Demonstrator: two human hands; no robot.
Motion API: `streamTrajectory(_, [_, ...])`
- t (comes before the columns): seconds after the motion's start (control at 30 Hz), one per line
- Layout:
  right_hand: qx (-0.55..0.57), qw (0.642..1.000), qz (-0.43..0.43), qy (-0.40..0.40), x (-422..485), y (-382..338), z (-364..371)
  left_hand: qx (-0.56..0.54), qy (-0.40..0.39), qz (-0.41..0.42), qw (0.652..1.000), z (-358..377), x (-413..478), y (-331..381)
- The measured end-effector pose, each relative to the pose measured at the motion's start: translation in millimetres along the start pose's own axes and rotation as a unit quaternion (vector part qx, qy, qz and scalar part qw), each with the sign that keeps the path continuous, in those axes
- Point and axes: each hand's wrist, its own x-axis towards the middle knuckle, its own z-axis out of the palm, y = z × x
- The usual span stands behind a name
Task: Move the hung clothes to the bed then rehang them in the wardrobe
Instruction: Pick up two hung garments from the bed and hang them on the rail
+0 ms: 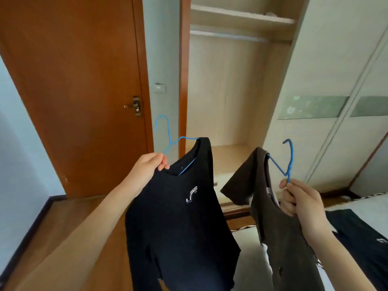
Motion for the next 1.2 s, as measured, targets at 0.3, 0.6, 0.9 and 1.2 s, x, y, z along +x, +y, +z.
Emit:
streamTrajectory(0.3, [0.009, 0.999, 0.027, 0.015, 77, 51, 146, 0.043, -0.044, 0.025, 0.998, -108, 82, -65])
streamTrajectory(0.6, [0.014, 0.997, 0.055, 0.055, 198, 78, 183, -0.005, -0.136, 0.036, 0.990, -69, 226, -101])
streamTrajectory(0.9, [0.036, 0.996, 0.022, 0.081, 396, 67, 178, -0.043, -0.172, 0.044, 0.983, 25, 432, -88])
streamTrajectory(1.2, [0.013, 0.992, -0.033, 0.118, 534, 22, 170, -0.100, -0.192, 0.080, 0.973, 115, 577, -49])
